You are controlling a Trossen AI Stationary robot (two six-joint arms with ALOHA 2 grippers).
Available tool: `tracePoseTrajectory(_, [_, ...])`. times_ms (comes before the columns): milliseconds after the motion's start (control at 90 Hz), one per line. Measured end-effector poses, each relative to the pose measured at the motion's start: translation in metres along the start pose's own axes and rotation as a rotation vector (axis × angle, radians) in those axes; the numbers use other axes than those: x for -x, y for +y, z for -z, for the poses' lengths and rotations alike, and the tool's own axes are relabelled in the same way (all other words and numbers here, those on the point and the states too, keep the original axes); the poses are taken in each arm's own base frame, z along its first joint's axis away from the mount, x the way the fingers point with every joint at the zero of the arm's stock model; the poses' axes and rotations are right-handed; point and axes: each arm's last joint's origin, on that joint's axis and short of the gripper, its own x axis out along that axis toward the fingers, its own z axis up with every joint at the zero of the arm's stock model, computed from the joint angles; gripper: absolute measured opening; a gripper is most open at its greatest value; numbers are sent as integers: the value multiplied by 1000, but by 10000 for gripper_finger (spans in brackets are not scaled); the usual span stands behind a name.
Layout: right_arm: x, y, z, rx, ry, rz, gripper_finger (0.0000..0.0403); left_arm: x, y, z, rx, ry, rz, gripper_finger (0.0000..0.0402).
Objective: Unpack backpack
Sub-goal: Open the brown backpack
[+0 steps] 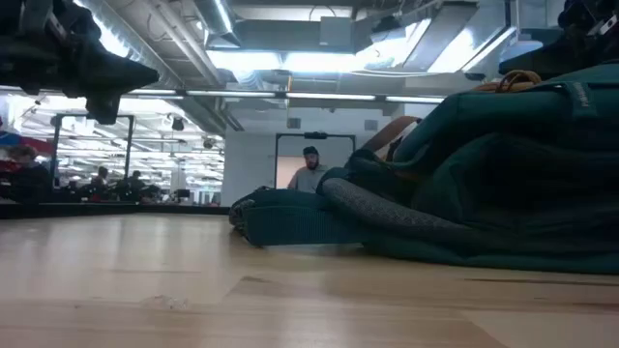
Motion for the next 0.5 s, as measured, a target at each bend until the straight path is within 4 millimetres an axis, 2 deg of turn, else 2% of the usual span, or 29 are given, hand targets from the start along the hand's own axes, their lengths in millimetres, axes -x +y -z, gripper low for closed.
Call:
tracePoseTrajectory(122, [0, -1, -1, -3, -13, 30, 0, 0, 0, 0, -52, -1, 0, 4])
tracePoseTrajectory(300, [0, -2, -4, 31, -46, 93, 0, 0, 0, 0, 27, 0, 1, 4])
tracePoseTrajectory(456, [0, -2, -7, 46, -70, 89, 0, 0, 0, 0, 13, 0, 1, 4])
tracePoseTrajectory(500, [1, -1, -13, 59, -83, 81, 0, 0, 0, 0, 5, 0, 0, 4])
